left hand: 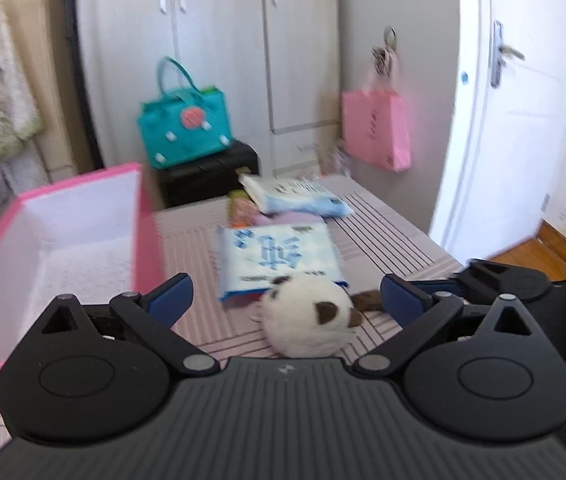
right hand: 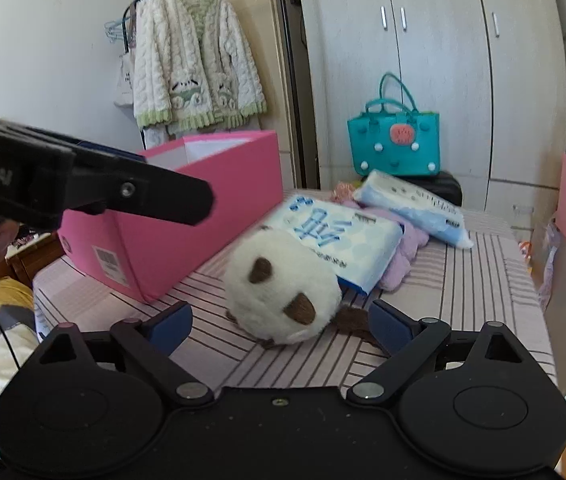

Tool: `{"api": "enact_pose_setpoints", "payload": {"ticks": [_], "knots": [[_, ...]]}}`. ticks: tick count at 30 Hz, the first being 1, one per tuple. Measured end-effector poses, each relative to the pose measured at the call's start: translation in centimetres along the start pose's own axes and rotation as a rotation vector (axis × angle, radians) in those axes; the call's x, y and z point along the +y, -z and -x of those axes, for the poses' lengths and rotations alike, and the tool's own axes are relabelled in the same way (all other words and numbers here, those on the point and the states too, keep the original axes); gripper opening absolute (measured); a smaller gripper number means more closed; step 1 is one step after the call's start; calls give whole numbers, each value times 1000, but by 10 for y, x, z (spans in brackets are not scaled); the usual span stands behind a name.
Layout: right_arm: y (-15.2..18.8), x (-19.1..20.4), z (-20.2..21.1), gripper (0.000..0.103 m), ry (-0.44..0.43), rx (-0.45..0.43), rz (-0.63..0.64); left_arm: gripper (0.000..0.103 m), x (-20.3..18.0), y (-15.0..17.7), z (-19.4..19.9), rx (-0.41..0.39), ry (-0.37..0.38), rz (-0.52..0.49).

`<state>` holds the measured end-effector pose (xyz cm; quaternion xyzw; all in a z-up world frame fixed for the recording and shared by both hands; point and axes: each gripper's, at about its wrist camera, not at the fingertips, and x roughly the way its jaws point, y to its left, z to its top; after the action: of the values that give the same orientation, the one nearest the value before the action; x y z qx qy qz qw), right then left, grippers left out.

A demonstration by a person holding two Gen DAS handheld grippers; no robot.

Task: Organize soft objects
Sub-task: 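Move the left gripper down to the white plush cat toy, then close the left gripper on the white plush cat and lift it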

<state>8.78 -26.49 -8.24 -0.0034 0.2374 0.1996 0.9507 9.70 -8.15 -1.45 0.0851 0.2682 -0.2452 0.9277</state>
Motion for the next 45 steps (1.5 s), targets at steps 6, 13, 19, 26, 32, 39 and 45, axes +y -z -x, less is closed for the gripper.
{"api": "enact_pose_setpoints", "payload": {"ticks": [6,13,19,26,32,39,45], "knots": [[3,-8,-24,88,-9,43,14,95,3,-6,-38,117,48,7],[-2,-13,-39,81,-49,60,-14,84,7,-8,-62,185,64,7],[-4,-14,-45,76,-64,68,-30,66,9,-7,-76,233,90,38],[-2,-15,-44,66,-78,68,-59,59,12,-1,-79,241,94,97],[-6,-10,-40,65,-80,95,-71,56,15,1,-70,243,94,152],[-10,-8,-32,65,-111,174,-150,55,17,1,-56,284,143,168],[-16,-5,-24,65,-136,213,-183,55,21,-4,-46,323,174,168]]}}
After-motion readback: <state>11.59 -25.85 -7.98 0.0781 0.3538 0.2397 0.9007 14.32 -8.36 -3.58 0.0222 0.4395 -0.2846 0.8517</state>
